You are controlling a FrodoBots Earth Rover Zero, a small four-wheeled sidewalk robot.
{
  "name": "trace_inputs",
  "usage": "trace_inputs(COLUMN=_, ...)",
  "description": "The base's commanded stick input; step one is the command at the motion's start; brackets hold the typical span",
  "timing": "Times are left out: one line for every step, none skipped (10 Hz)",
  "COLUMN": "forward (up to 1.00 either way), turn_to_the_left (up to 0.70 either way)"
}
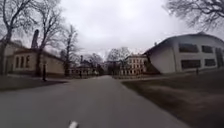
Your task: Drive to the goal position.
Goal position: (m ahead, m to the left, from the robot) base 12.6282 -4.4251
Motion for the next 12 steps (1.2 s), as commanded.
trace_inputs(forward=1.0, turn_to_the_left=0.01)
trace_inputs(forward=1.0, turn_to_the_left=0.01)
trace_inputs(forward=1.0, turn_to_the_left=0.01)
trace_inputs(forward=1.0, turn_to_the_left=0.2)
trace_inputs(forward=1.0, turn_to_the_left=0.41)
trace_inputs(forward=1.0, turn_to_the_left=0.41)
trace_inputs(forward=1.0, turn_to_the_left=0.01)
trace_inputs(forward=1.0, turn_to_the_left=0.01)
trace_inputs(forward=1.0, turn_to_the_left=0.01)
trace_inputs(forward=1.0, turn_to_the_left=0.01)
trace_inputs(forward=1.0, turn_to_the_left=0.01)
trace_inputs(forward=1.0, turn_to_the_left=0.01)
